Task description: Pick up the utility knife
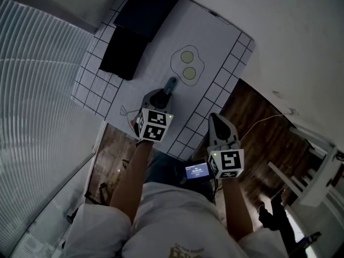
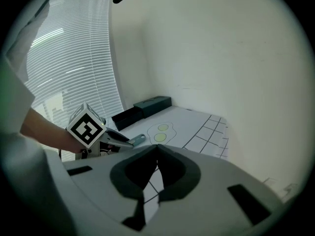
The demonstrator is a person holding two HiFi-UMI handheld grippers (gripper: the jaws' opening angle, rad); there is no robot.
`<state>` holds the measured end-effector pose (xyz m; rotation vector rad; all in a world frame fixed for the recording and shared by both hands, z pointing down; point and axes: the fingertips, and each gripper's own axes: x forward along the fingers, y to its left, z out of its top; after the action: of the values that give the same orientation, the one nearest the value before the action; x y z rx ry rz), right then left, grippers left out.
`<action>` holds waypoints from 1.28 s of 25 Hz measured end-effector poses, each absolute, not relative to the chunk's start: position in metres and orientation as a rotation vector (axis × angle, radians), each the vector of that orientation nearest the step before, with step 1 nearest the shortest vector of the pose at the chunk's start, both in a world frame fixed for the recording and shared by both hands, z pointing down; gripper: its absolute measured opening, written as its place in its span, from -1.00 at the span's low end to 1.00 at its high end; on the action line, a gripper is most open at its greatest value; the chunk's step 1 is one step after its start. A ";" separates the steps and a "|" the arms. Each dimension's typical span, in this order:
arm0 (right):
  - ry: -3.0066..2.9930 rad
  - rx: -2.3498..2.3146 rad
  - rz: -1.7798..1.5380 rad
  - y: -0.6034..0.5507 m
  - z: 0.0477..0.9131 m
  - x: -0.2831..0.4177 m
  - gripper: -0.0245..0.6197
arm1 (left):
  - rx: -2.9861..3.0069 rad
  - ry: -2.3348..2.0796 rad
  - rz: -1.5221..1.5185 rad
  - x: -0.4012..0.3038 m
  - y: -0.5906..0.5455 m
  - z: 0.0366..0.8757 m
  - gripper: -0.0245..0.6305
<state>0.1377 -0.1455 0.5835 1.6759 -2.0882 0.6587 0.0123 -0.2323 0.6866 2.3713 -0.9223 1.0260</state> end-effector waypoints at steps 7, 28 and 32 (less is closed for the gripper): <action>-2.081 1.709 0.636 -0.135 0.574 0.149 -0.90 | 2.402 -0.897 1.043 0.009 -0.229 0.677 -0.53; -2.095 1.767 0.549 -0.118 0.540 0.159 -0.90 | 2.535 -0.951 0.983 0.007 -0.221 0.623 -0.53; -2.091 1.776 0.518 -0.117 0.532 0.163 -0.90 | 2.547 -1.005 0.919 -0.001 -0.220 0.594 -0.53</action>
<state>0.1625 -0.1166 0.5320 1.7759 -2.0913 0.5183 -0.0009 -0.2198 0.5945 2.5471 -1.0047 0.9194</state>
